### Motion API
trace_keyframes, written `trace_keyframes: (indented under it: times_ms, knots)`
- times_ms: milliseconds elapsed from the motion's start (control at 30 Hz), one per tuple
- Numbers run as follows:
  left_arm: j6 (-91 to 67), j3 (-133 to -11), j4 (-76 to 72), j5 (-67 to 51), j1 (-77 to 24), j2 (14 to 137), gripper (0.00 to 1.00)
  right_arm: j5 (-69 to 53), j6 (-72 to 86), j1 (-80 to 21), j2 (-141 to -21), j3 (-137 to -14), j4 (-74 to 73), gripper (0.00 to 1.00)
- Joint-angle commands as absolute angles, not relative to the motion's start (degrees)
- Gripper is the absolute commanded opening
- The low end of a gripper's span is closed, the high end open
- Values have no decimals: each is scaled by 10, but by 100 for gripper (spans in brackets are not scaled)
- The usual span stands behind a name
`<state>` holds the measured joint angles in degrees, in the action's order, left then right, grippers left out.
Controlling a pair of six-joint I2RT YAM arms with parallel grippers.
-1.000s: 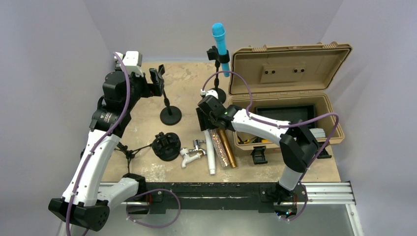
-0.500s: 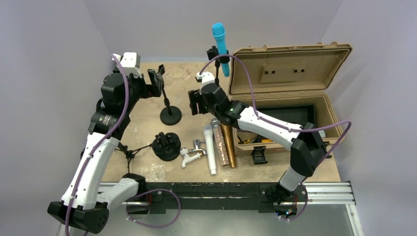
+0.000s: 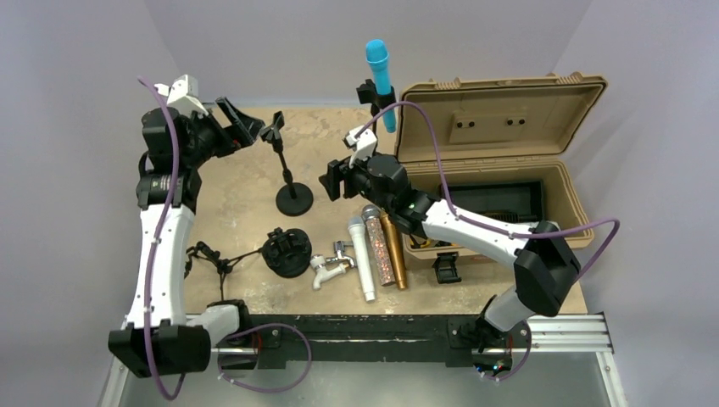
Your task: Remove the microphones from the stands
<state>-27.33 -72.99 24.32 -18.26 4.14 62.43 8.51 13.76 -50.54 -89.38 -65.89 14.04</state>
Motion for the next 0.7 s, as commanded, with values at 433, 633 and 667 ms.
trace_keyframes:
  times_ms: [433,633,667]
  knots:
    - [-438,-726,107,-441,101,756,74,37,120,-502,-774,-589,253,66]
    - [-427,-708,101,-454,101,773,72,36,120,-502,-769,-583,260,66]
    - [-424,-706,102,-458,101,776,71,35,120,-502,-769,-582,262,66]
